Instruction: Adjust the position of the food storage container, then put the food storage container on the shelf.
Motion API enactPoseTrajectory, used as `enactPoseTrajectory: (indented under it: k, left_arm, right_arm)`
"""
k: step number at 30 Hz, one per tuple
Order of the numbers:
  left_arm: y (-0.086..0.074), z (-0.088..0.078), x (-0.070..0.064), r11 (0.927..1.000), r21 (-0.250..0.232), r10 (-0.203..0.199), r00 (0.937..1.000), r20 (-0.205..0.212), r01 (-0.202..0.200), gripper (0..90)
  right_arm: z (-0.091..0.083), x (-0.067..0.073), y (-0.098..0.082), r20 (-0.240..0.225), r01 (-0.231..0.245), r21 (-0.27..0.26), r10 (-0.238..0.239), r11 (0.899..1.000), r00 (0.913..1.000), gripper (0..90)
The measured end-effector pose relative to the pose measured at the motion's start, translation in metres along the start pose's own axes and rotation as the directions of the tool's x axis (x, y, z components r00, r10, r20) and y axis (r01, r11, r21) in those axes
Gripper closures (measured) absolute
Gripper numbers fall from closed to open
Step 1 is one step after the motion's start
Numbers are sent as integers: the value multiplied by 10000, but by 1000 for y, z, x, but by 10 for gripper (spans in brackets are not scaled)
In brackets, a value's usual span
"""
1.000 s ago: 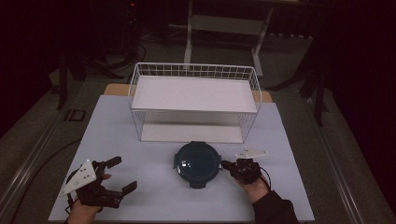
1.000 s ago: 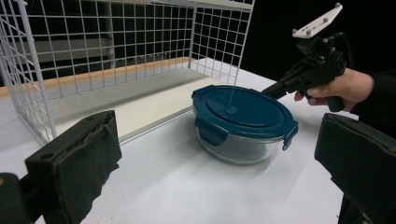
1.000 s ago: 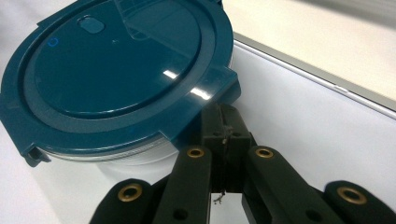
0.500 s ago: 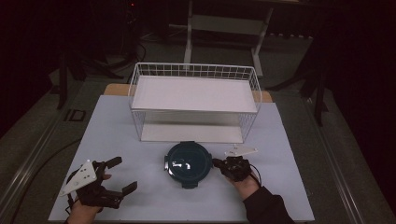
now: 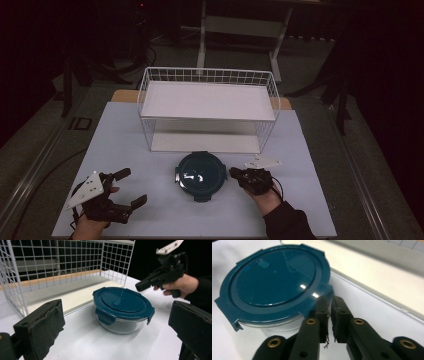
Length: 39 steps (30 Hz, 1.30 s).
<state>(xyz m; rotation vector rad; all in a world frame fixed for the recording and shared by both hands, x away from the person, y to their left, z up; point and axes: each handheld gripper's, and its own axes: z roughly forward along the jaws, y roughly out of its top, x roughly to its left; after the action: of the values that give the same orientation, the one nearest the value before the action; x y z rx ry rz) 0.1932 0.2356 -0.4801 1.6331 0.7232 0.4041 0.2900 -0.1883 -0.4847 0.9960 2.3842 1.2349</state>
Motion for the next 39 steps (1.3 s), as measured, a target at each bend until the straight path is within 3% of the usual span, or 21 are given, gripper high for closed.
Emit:
enactPoseTrajectory:
  k: [4,5,6,9,10,11,12,13,14,16,19,20,23,24,29,32,35,36,37,38,39]
  left_arm:
    - [0,3,-1,9999,123,47,10000,86,-49,3]
    - [1,5,-2,9999,138,14,9999,152,-16,3]
    - [2,6,-2,9998,189,-5,9998,190,2,3]
    - [5,10,-3,9997,258,26,9996,284,-33,3]
    - [5,10,-3,9997,258,26,9996,284,-33,3]
    - [9,13,-4,9994,341,5,9994,342,-17,3]
    - [11,15,-5,9992,408,-22,9990,438,5,3]
    - [11,15,-5,9992,408,-22,9990,438,5,3]
    - [15,18,-6,9984,558,-22,9989,477,-4,3]
    - [21,23,-7,9976,694,-73,9985,552,35,3]
    - [26,27,-6,9956,932,-27,9985,541,-23,3]
    - [31,33,-6,9937,1120,-68,9984,560,4,3]
    - [36,40,-4,9915,1297,-210,9976,665,122,3]
    - [40,47,-3,9885,1478,-447,9960,776,329,3]
    - [46,60,-1,9843,1717,-565,9945,877,408,3]
    - [48,71,-1,9792,1974,-677,9928,984,472,3]
    - [48,79,1,9749,2157,-770,9925,953,550,3]
    - [46,85,4,9704,2296,-984,9910,907,753,3]
    - [46,85,4,9704,2296,-984,9910,907,753,3]
    - [44,92,9,9627,2473,-1340,9873,854,1092,3]
    - [44,92,9,9627,2473,-1340,9873,854,1092,3]
  right_arm:
    - [-8,-2,3,-115,-232,-208,229,9995,9997,807]
    - [-17,-4,7,-186,-288,-715,276,9970,9994,675]
    - [-17,-4,7,-186,-288,-715,276,9970,9994,675]
    - [-23,-1,9,-286,-174,-1045,145,9944,9995,520]
    - [-23,-1,9,-286,-174,-1045,145,9944,9995,520]
    - [-25,0,9,-261,-122,-1144,93,9934,9996,466]
    - [-27,1,10,-581,-286,-1395,206,9898,9981,304]
    - [-27,1,10,-581,-286,-1395,206,9898,9981,304]
    - [-29,1,10,-759,-397,-1583,279,9866,9967,159]
    - [-30,2,11,-923,-317,-1611,169,9864,9956,122]
    - [-31,5,13,-900,-198,-1737,41,9846,9959,110]
    - [-33,7,14,-672,87,-2058,-230,9786,9975,110]
    - [-35,10,17,-436,223,-2317,-332,9725,9985,110]
    - [-37,13,19,-105,520,-2560,-565,9653,9983,111]
    - [-40,12,20,-265,599,-2657,-694,9622,9972,170]
    - [-43,9,18,-5,611,-2820,-638,9575,9980,194]
    - [-44,7,18,-231,495,-2697,-579,9617,9981,196]
    - [-43,8,18,-149,505,-2336,-555,9710,9983,196]
    - [-43,8,18,-149,505,-2336,-555,9710,9983,196]
    - [-42,8,17,-191,483,-2359,-543,9706,9983,195]
    - [-42,8,17,-191,483,-2359,-543,9706,9983,195]
